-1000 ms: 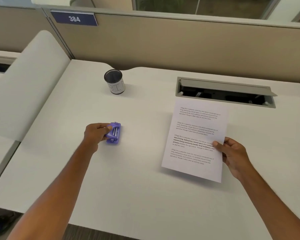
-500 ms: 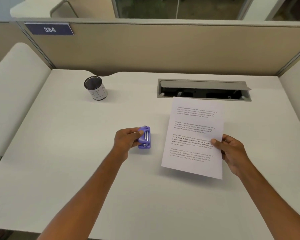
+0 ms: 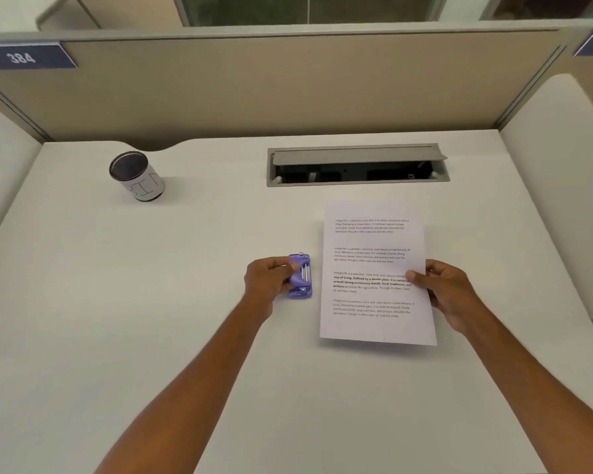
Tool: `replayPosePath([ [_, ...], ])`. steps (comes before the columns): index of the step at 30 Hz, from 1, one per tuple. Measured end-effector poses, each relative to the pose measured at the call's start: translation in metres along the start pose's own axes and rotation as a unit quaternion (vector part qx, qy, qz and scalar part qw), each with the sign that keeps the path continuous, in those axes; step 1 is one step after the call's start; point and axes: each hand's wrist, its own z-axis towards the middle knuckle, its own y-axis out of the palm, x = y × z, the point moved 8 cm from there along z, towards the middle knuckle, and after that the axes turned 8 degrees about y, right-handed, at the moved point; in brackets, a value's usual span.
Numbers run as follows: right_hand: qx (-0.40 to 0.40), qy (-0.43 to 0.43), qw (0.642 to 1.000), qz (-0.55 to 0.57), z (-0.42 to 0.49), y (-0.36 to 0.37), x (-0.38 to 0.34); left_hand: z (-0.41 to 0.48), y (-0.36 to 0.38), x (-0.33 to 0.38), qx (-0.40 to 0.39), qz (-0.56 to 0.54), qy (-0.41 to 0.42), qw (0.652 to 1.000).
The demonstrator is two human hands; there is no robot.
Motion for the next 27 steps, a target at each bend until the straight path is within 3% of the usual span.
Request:
replayPosePath([
  [27,-0.034,0.015,0.998,-0.050,0.022,0.038,0.014,0.002,0.003,-0.013,0.034,0.055,-0.011,0.998],
])
